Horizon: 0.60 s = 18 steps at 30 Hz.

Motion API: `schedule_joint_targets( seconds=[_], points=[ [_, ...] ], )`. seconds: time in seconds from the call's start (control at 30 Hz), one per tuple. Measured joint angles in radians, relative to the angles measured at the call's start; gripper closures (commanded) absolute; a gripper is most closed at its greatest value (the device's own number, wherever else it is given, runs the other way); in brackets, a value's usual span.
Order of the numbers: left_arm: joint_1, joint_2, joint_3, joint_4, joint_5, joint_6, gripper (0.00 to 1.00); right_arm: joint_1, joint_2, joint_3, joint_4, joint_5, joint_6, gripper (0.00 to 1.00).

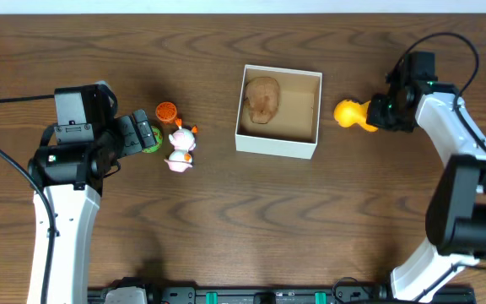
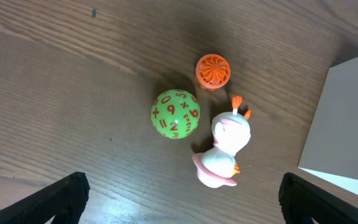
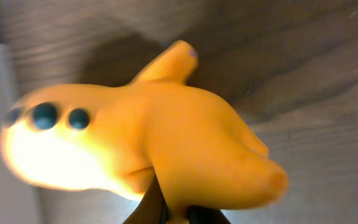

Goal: Pack container
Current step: 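Move the right gripper to the yellow dinosaur and grasp it, then lift the dinosaur with the right gripper and lower it into the box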

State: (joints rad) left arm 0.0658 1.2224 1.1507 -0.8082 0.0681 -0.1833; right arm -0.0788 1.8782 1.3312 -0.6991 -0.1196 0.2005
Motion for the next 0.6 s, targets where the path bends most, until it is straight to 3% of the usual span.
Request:
schedule_joint_targets(
  seconds=[0.37, 0.6],
  points=[
    [0.0, 0.0, 0.0, 0.0, 0.0, 0.0, 0.02, 0.192, -0.355, 0.058, -0.013, 0.044, 0.004, 0.99],
    [0.0, 0.0, 0.0, 0.0, 0.0, 0.0, 0.02, 0.351, -0.407, 0.058, -0.023, 0.06, 0.082, 0.99]
  ],
)
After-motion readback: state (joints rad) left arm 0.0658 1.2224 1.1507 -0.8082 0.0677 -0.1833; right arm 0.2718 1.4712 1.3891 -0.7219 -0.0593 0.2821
